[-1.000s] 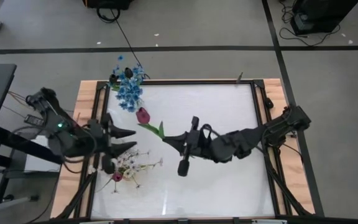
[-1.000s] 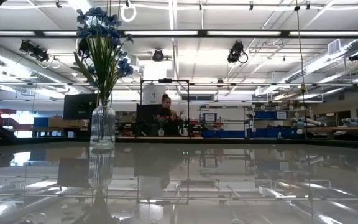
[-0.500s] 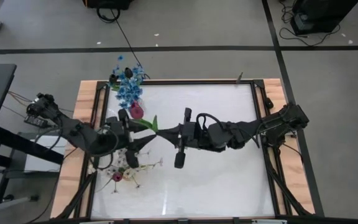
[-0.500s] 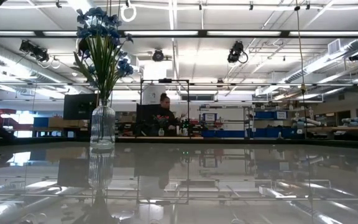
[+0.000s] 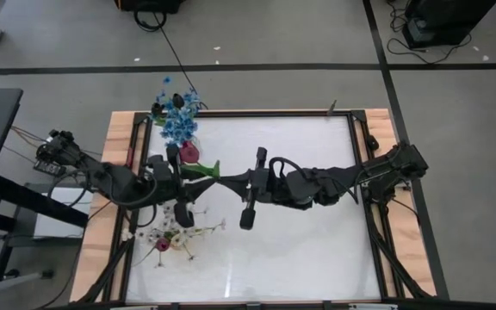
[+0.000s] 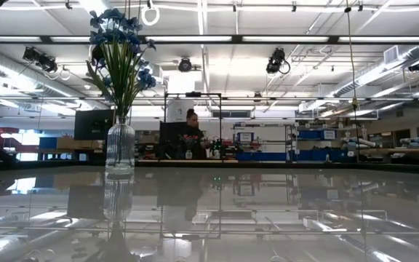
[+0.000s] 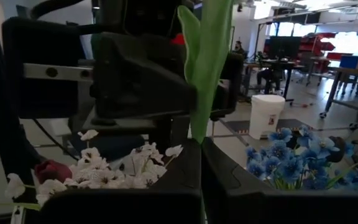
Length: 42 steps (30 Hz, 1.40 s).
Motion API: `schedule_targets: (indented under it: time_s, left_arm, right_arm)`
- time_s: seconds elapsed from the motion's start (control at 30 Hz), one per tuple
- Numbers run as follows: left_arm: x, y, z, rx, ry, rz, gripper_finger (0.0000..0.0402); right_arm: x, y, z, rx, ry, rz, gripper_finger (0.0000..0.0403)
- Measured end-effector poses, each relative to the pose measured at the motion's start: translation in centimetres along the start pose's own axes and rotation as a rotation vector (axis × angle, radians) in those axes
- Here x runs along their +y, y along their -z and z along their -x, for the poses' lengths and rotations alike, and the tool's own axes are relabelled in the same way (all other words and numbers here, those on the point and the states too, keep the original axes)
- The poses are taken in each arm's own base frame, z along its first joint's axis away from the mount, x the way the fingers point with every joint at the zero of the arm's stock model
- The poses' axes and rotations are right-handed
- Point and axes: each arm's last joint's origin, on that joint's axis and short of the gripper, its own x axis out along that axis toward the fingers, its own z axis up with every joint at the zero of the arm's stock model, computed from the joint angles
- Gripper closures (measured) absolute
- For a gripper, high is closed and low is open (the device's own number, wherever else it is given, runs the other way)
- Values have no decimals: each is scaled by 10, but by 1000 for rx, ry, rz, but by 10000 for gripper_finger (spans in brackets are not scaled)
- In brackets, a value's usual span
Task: Sort flowers into vase by color
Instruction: Put the red tulip into the yellow vase
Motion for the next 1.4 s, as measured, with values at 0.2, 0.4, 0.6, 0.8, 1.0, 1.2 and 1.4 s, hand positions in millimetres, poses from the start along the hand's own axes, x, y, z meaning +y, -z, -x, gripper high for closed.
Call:
schedule_targets:
  time_s: [0.2, 0.4, 0.6, 0.8, 1.0, 1.2, 1.4]
  left_arm:
    - [0, 1, 0, 4, 4, -63, 389]
    - [2, 2, 2, 37, 46, -141, 393]
    - [21, -21, 37, 157, 123, -142, 394]
    - [49, -36, 76, 419, 265, -180, 395]
    - [76, -49, 105, 563, 351, -236, 395]
    - [103, -63, 128, 658, 404, -282, 394]
    - [122, -71, 148, 766, 531, -234, 393]
  right_arm:
    - [-2, 1, -1, 8, -23, 1, 381]
    - [-6, 9, -2, 83, 22, -45, 311]
    - [-10, 32, 3, 267, 175, -264, 259]
    - [-8, 60, 12, 416, 262, -358, 257]
    - [-7, 79, 15, 432, 331, -448, 257]
    - [-8, 91, 16, 425, 391, -611, 257]
    - [-8, 101, 17, 434, 416, -748, 257]
